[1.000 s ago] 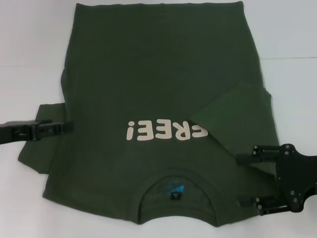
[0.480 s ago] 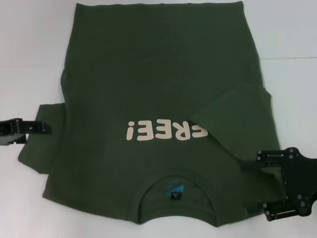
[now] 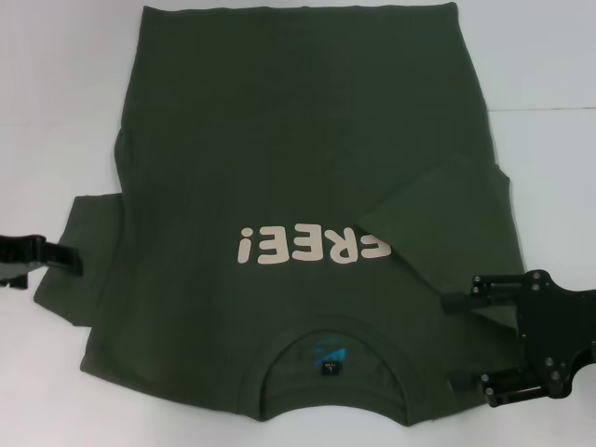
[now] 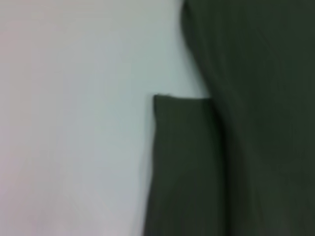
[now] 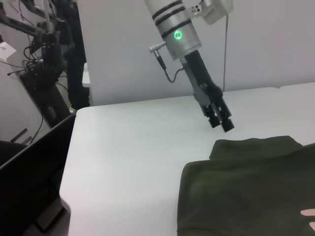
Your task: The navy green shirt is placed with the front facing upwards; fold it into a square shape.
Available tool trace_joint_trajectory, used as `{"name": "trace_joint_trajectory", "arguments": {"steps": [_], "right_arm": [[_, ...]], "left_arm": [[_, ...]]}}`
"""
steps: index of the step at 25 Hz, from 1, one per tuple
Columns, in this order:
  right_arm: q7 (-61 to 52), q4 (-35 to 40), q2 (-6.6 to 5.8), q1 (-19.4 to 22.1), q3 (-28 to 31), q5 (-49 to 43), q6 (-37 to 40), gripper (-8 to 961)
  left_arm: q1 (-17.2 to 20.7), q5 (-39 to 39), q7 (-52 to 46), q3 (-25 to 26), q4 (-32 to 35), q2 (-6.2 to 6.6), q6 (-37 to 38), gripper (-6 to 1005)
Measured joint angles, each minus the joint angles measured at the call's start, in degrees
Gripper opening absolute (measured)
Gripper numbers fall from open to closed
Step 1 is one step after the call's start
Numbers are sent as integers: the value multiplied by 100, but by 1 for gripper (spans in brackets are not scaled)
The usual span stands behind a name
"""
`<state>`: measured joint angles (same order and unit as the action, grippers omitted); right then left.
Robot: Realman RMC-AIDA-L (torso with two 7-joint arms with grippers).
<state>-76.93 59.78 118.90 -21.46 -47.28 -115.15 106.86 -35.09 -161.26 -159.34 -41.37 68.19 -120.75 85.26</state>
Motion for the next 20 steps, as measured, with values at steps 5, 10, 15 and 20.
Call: {"name": "trace_joint_trajectory", "arguments": {"steps": [5, 10, 15, 20], "right_arm": [[4, -7, 39, -21, -2, 0, -23, 841], [4, -10, 46, -43, -33, -3, -53, 841], [-11, -10, 57, -75, -52, -7, -54, 840], [-14, -14, 65, -78, -54, -8, -46, 841]], "left_arm": [[-1, -216, -222, -209, -26, -17, -26, 800], [14, -236, -237, -209, -130, -19, -135, 791], [9, -240, -244, -201, -385, 6, -336, 782], [-3, -244, -247, -161, -595, 41, -484, 778]]}}
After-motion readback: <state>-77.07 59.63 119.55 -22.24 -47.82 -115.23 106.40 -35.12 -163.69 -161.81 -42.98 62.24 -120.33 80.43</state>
